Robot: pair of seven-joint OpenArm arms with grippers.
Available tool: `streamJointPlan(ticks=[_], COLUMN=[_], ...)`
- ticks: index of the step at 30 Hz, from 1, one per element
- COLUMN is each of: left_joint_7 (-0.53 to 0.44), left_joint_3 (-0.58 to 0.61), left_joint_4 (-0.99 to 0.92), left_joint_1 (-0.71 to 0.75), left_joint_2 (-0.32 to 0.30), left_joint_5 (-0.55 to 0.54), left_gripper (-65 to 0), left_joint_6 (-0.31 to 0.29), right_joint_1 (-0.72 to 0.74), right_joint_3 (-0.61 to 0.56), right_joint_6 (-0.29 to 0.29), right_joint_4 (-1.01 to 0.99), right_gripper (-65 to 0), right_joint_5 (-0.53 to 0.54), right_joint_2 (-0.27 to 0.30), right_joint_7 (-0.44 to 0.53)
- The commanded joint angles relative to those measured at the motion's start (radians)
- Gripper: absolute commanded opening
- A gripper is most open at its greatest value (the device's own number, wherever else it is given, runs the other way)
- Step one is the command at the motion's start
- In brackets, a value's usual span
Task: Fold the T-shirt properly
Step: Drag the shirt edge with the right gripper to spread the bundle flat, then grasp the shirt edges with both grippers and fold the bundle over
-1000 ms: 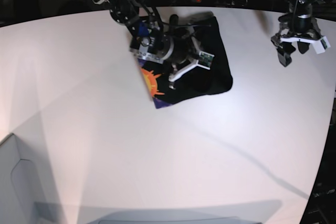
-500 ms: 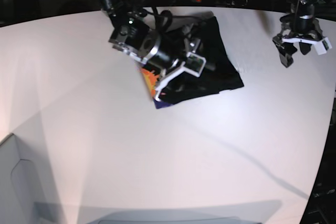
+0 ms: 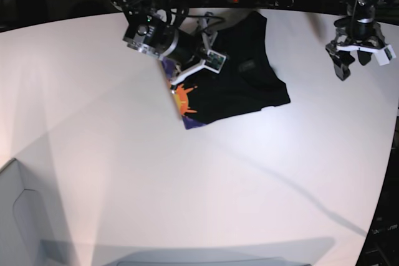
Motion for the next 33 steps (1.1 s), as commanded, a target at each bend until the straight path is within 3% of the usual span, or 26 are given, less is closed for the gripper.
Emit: streamJointPlan(ticks=[1, 6, 11, 18, 24, 29, 33], left_joint_7=[-0.019, -0.019, -0.019, -0.019, -0.021, -0.019, -0.019], left_joint_3=[-0.008, 0.03, 0.114, 0.277, 0.409, 0.449, 0.453], left_joint_4=[0.016, 0.027, 0.027, 0.058, 0.064, 0.001, -0.103], left_joint_1=[0.008, 0.029, 0.068, 0.071, 0.034, -0.025, -0.069], left_joint_2=[-0.01, -0.002, 0.001, -0.004, -0.008, -0.008, -0.01], left_joint_5=[-0.01, -0.022, -0.158, -0.264, -0.257, -0.255, -0.255], left_gripper=[-15.5, -15.4, -15.4, -15.4, -15.5, -15.5, -15.6], left_joint_6=[-0.006, -0.007, -0.007, -0.007, -0.006, 0.005, 0.005], right_joint_1=[0.006, 0.014, 0.075, 0.121, 0.138, 0.137, 0.137], right_joint_3=[0.003, 0.101, 0.241, 0.297, 0.297, 0.297, 0.33], right_joint_6=[-0.009, -0.009, -0.009, -0.009, -0.009, -0.009, -0.009], right_joint_4=[0.04, 0.088, 0.063, -0.023, -0.109, -0.121, -0.146], right_gripper=[-32.5, -32.5, -32.3, -33.6, -45.7, -57.3, -60.1], right_joint_5=[0.011, 0.013, 0.013, 0.013, 0.014, 0.014, 0.014], right_joint_2=[0.009, 0.006, -0.043, -0.049, -0.049, -0.044, -0.041], right_joint_7=[0.028, 0.028, 0.018, 0.028, 0.029, 0.029, 0.031])
